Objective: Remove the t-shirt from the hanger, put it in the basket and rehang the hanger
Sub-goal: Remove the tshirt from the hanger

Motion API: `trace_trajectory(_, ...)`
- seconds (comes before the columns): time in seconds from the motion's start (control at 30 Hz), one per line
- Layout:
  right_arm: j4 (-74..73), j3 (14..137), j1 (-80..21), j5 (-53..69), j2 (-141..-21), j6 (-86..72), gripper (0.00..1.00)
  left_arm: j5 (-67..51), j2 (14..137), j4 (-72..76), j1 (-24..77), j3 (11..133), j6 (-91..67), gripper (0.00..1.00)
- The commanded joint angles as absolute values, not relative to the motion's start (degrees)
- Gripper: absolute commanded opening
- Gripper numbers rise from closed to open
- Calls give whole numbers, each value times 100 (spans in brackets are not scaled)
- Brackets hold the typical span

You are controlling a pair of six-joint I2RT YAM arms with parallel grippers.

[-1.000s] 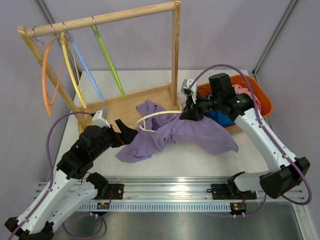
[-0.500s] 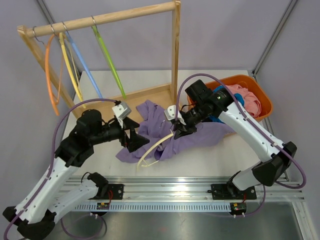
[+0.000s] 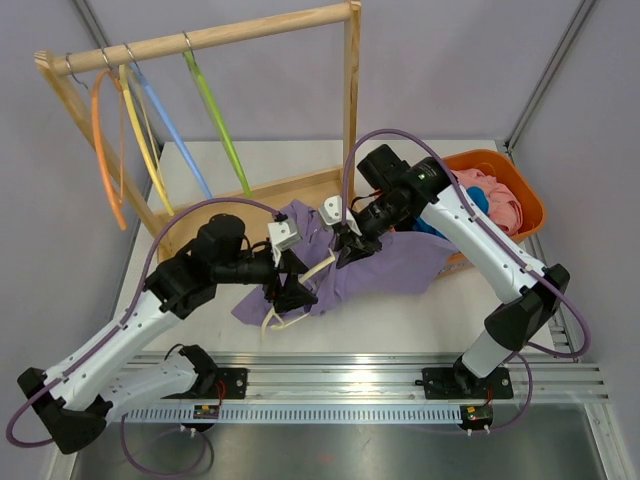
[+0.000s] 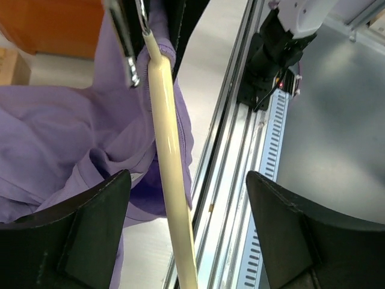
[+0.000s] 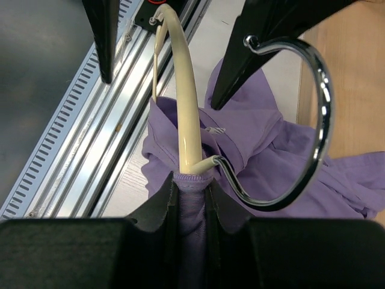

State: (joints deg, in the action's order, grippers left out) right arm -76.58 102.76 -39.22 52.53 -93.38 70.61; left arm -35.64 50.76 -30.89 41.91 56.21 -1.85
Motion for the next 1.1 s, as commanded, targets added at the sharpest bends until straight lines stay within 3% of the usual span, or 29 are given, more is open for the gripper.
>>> trace_trajectory(0.0,-7884,10617,-3964,5730,-9352,6953,0,-2929,5369,-3224,4394,5976,140,77)
trace_trajectory(0.07,-7884,10617,-3964,5765,-9360,6935,0,-2769,5440,-3304,4421,6064,255,72)
trace_trajectory(0.13,-7866,10608,-3964,5801,-9378,6864,0,-2628,5510,-3340,4438,6099,351,59)
trace_trajectory(0.17,-7866,10600,-3964,5809,-9378,6856,0,-2611,5519,-3331,4438,6108,386,50)
trace_trajectory(0.2,-7858,10591,-3964,5827,-9378,6829,0,-2593,5528,-3322,4438,6117,395,29)
trace_trajectory(0.27,-7822,10547,-3964,5827,-9369,6785,0,-2584,5537,-3305,4438,6100,378,12)
trace_trajectory(0.33,-7778,10521,-3964,5783,-9378,6680,0,-2593,5502,-3278,4438,6073,343,0)
trace_trajectory(0.43,-7664,10555,-3964,5774,-9448,6373,0,-2654,5441,-3165,4438,5977,151,0)
trace_trajectory(0.47,-7629,10564,-3964,5766,-9466,6137,4,-2611,5380,-3121,4438,5907,45,0)
trace_trajectory(0.8,-5531,11249,-3349,5142,-9413,2841,66,-1829,4756,-2980,4395,5485,-1624,0)
trace_trajectory(0.93,-4923,11224,-3129,4834,-9159,2084,71,-1661,4404,-2559,4237,5020,-2738,0)
trace_trajectory(1.07,-4773,10515,-3146,5254,-8781,1681,69,-1258,4201,-2164,4175,4712,-3610,0)
